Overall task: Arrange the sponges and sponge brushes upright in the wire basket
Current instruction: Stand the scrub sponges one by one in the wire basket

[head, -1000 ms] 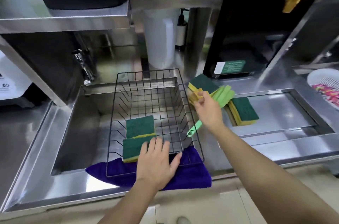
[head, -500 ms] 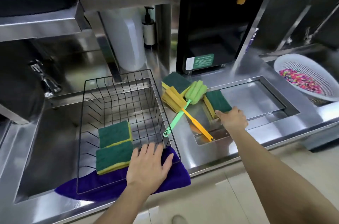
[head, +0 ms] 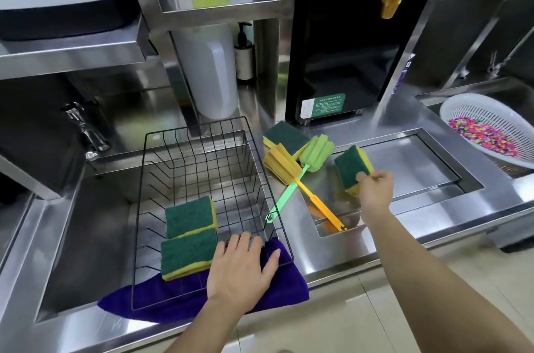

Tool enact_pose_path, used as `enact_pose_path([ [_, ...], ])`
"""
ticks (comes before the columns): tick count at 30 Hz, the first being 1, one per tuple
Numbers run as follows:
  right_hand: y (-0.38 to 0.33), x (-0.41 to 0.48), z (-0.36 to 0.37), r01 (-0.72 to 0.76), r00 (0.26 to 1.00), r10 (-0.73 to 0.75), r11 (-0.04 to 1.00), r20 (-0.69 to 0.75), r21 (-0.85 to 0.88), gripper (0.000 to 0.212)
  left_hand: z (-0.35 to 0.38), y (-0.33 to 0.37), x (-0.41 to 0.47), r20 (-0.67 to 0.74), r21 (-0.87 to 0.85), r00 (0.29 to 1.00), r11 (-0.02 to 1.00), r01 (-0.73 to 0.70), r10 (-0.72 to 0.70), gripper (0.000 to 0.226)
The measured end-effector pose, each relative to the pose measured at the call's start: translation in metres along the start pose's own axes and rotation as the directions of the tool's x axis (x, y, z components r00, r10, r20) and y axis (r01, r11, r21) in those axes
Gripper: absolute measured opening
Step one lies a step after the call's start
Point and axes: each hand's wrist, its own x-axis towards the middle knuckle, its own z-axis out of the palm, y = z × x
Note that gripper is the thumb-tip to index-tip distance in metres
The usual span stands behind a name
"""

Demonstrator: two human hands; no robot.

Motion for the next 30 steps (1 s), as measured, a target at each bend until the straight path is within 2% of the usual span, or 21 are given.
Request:
enact_pose_path([
  [3,-0.012,-0.001,-0.003,-0.019,0.997,0.035,0.975,-0.065,0.223,0.026,-0.005,-0.001,-0.002,-0.027,-0.038,1.0,0.999,-0.003,0.002,0.061],
  [7,-0.027,-0.006,0.0,0.03,0.998,-0.012,0.947,-0.058,0.32,0.027,-0.01,-0.011,-0.008,-0.06,-0.042,0.997,0.998,0.037,-0.039,0.054],
  [12,-0.046,-0.024,0.025,0.123,0.989,-0.139,0.957,0.044,0.261,0.027,-0.014,-0.032,-0.016,-0.093,-0.058,0.986,0.989,0.135,-0.139,0.056],
  [17,-0.062,-0.049,0.059,0.216,0.964,-0.251,0.935,0.093,0.282,0.026,-0.017,-0.055,-0.027,-0.115,-0.098,0.968,0.973,0.211,-0.222,0.056],
  [24,-0.068,-0.087,0.116,0.195,0.905,-0.279,0.943,0.322,0.269,0.023,-0.019,-0.075,-0.035,-0.148,-0.191,0.934,0.937,0.294,-0.324,0.057],
  [30,-0.048,-0.121,0.16,0.186,0.749,-0.231,0.973,0.622,0.137,0.023,-0.015,-0.079,-0.034,-0.089,-0.177,0.93,0.925,0.337,-0.356,0.063],
])
